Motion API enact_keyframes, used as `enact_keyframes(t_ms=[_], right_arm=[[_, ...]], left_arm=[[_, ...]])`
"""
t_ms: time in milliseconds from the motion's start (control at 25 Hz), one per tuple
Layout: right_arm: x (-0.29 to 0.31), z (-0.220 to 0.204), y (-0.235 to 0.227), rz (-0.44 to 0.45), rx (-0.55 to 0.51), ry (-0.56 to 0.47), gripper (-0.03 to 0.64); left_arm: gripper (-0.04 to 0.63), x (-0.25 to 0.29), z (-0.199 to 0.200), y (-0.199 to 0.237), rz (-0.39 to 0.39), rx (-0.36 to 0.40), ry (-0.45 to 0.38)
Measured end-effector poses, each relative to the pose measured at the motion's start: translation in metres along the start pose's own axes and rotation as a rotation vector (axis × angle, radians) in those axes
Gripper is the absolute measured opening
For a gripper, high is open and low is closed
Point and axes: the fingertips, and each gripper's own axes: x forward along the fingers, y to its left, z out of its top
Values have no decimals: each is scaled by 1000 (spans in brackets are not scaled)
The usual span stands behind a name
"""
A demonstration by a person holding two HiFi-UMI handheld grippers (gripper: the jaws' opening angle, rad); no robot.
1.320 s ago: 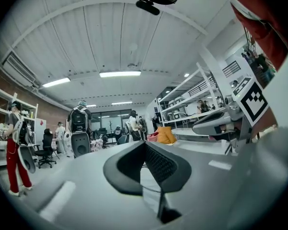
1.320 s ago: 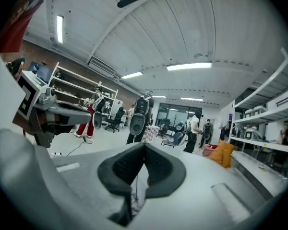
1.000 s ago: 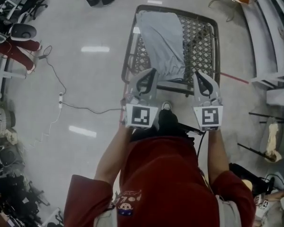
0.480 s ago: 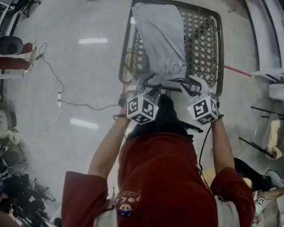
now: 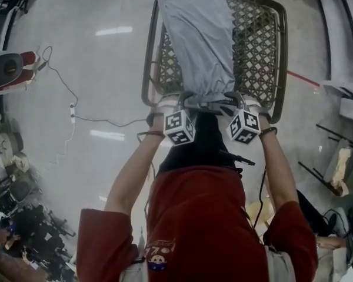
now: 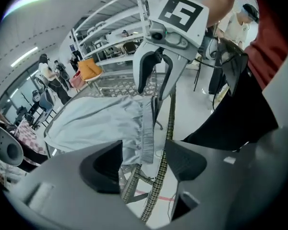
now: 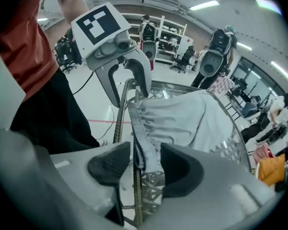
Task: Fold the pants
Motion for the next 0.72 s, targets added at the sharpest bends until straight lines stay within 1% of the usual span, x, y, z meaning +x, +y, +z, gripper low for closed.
enact_keyframes(t_ms=[160, 280, 360, 440, 480, 520, 600, 720], right_arm=[[27, -9, 4, 110, -48, 69, 189], [40, -21, 9, 195, -56, 107, 189], [44, -26, 13, 244, -61, 115, 189], [46, -29, 11, 259, -62, 104, 189], [47, -29, 9, 265, -55, 96, 189], [48, -30, 7, 276, -46, 89, 189], [50, -29, 3, 298, -44, 82, 158], [50, -28, -4, 325, -41, 89, 138]], left_arm=[[291, 18, -13, -1, -79, 19, 45], [290, 33, -18, -2, -130, 24, 59], [278, 41, -20, -4, -167, 43, 58], [277, 43, -19, -4, -192, 53, 44], [267, 43, -19, -2, -195, 54, 39], [227, 44, -21, 0, -191, 56, 39], [153, 46, -23, 7, -180, 61, 51], [138, 47, -21, 14, -202, 64, 81]])
